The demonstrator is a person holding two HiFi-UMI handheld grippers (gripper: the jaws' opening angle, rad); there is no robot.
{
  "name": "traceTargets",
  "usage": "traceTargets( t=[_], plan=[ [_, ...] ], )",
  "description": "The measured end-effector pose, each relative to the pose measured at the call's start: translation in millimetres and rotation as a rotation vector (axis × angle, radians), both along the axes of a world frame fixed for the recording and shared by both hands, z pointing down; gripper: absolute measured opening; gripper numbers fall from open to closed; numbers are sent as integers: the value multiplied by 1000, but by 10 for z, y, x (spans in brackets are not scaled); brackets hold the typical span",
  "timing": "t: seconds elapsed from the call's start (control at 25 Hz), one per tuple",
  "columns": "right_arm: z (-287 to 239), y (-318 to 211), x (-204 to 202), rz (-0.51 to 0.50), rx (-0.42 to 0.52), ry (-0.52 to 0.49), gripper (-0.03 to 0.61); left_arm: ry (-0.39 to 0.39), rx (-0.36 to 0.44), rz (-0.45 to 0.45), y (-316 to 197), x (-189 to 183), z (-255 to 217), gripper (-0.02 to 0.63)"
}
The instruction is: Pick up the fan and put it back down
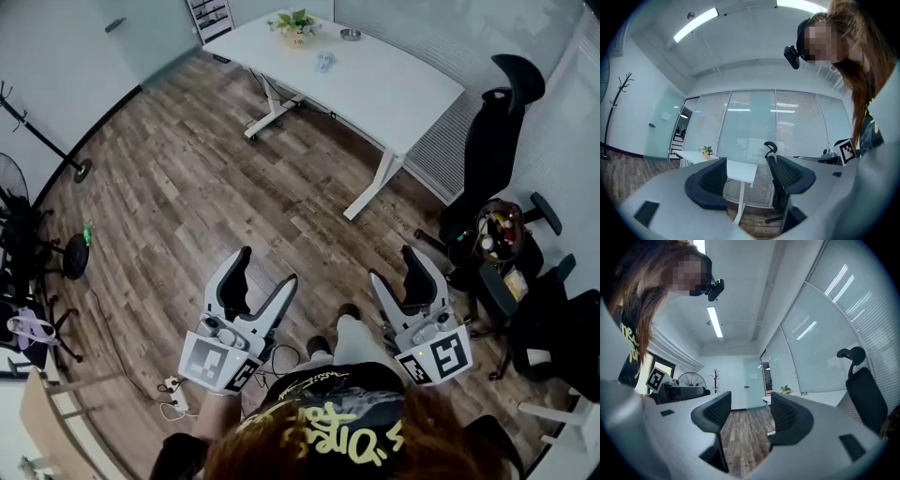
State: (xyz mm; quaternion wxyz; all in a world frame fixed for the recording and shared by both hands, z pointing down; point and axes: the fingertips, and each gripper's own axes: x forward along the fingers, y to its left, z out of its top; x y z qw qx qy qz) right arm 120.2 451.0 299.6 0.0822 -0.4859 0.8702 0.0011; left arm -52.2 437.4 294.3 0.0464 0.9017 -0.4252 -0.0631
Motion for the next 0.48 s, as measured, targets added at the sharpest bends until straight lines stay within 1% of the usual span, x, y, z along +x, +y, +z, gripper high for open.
traceTargets(
  t=[0.28,0.48],
  plan=[
    [111,-49,-61,-5,-19,-1,247,12,7,-15,-49,-78,50,325],
    [134,-257,-93,-34,-16,3,247,13,-1,-38,-204,-100,79,325]
  ],
)
